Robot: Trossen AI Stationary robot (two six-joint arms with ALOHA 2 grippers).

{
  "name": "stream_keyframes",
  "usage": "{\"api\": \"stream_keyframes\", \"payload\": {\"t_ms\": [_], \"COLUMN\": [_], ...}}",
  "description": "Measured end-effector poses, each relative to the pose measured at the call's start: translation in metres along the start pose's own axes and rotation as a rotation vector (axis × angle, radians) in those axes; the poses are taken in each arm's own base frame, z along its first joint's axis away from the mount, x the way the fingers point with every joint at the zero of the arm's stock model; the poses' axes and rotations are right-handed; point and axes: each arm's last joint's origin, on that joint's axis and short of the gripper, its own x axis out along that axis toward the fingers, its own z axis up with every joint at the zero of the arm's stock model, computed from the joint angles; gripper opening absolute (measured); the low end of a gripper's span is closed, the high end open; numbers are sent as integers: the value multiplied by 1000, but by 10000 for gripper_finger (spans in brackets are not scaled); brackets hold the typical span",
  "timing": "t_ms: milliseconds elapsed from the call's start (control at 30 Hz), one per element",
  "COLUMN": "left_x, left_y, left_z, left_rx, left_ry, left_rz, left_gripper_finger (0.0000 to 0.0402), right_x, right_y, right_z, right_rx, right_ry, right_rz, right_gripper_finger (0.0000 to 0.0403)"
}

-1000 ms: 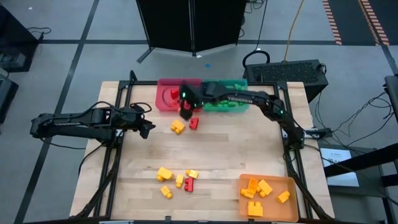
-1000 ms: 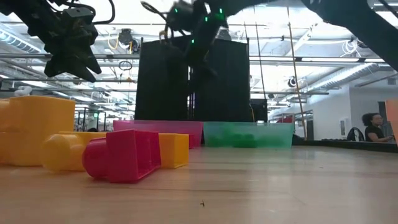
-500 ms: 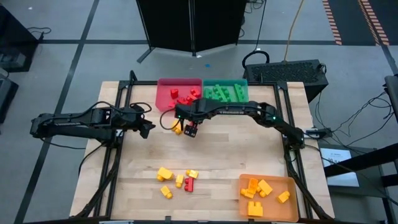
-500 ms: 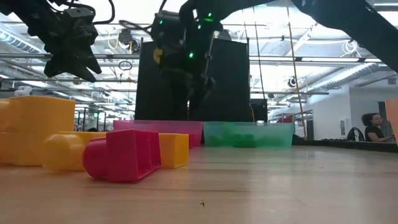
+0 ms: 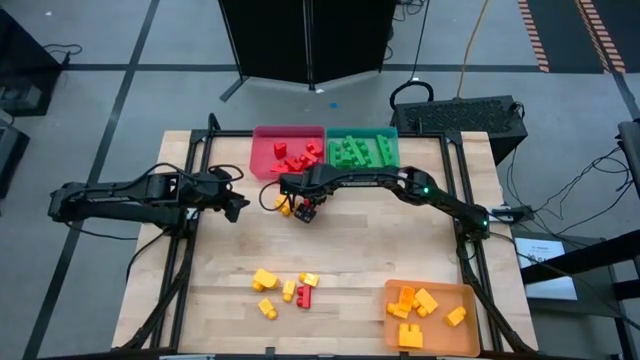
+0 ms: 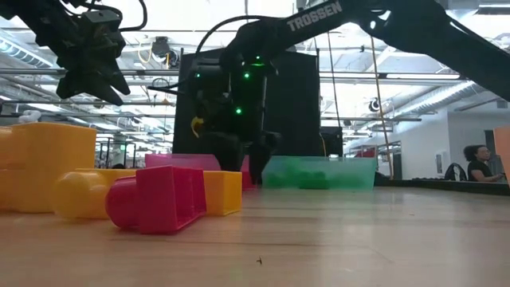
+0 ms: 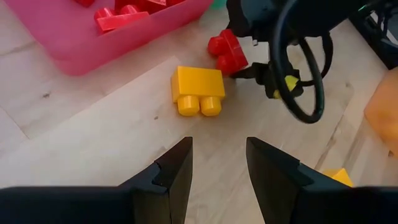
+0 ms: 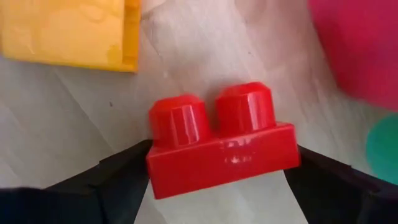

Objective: Sort blocks
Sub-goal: Put the red game piece into the red bin

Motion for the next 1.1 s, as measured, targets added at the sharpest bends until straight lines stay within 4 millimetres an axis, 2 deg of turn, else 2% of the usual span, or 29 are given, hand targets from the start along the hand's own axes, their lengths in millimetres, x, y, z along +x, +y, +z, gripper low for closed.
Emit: {"api": "stream_keyframes", "payload": {"t_ms": [267, 433, 633, 733, 867, 1000, 1100], "left_x": [0, 0, 0, 0, 0, 0, 0], "left_y": [0, 0, 0, 0, 0, 0, 0], "left_z": [0, 0, 0, 0, 0, 0, 0], "left_rx": [0, 0, 0, 0, 0, 0, 0], "left_ry": [-1, -1, -1, -1, -1, -1, -2], "left_rz": [0, 0, 0, 0, 0, 0, 1], "left_gripper_finger": [153, 153, 153, 153, 153, 153, 153], "right_x": [-1, -1, -15, -34, -75, -106, -125], "right_y": [7, 7, 12, 11, 2, -16, -40], "right_z": [-2, -4, -10, -13, -11, -4, 10], "right_rx": [6, 39, 23, 37, 61, 113, 191], "right_ry": [-20, 3, 1, -5, -93, -222, -349], "right_rz": [-19, -16, -19, 2, 38, 17, 27], "right_gripper_finger": [272, 272, 272, 272, 272, 272, 272]}}
